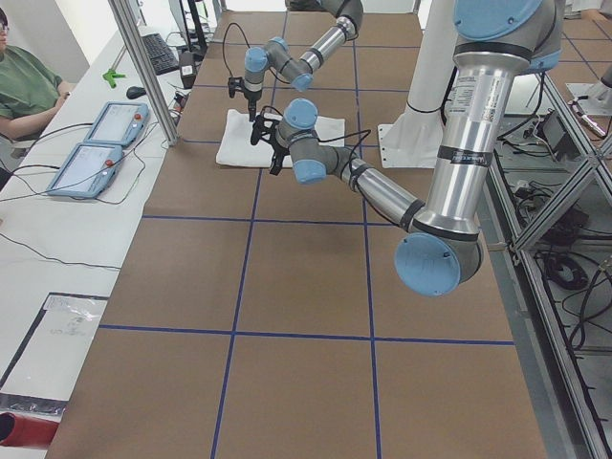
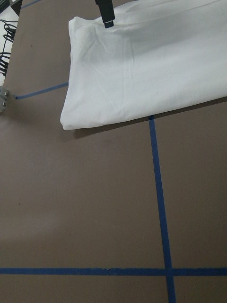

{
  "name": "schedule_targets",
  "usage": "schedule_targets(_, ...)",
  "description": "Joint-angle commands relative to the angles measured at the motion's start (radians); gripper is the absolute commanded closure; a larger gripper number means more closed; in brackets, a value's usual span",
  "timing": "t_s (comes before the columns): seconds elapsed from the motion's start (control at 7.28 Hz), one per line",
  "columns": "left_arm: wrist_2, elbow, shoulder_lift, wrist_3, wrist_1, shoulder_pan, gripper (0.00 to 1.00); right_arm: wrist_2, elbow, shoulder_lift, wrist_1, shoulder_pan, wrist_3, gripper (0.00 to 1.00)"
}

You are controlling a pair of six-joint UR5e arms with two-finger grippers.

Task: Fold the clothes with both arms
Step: 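Hold the right gripper pressed on the shirt's far edge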

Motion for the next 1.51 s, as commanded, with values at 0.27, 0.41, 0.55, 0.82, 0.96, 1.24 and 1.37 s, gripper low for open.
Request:
schedule_targets(0.27, 0.002, 0.0, -0.001, 0.0, 0.0, 0.0, 0.0, -0.016, 0.0, -0.007, 0.015, -0.006, -0.003, 0.0)
schedule_targets(0.41, 0.0, 0.0, -0.002, 0.0, 0.002, 0.0, 0.0, -0.018, 0.0, -0.011, 0.015, -0.008, -0.003, 0.0)
schedule_targets(0.55, 0.0, 0.0, -0.002, 0.0, 0.002, 0.0, 0.0, -0.018, 0.0, -0.011, 0.015, -0.011, -0.003, 0.0)
schedule_targets(0.82, 0.0, 0.0, -0.006, 0.0, 0.005, 0.0, 0.0, -0.018, 0.0, -0.018, 0.013, -0.011, -0.012, 0.0)
schedule_targets(0.96, 0.0, 0.0, -0.006, 0.0, 0.005, 0.0, 0.0, -0.016, 0.0, -0.021, 0.01, -0.008, -0.015, 0.0)
schedule_targets(1.24, 0.0, 0.0, -0.006, 0.0, 0.006, 0.0, 0.0, -0.006, 0.0, -0.036, 0.001, -0.006, -0.03, 0.0)
schedule_targets(1.37, 0.0, 0.005, -0.008, 0.0, 0.006, 0.0, 0.0, 0.02, 0.003, -0.039, -0.016, 0.003, -0.036, 0.0)
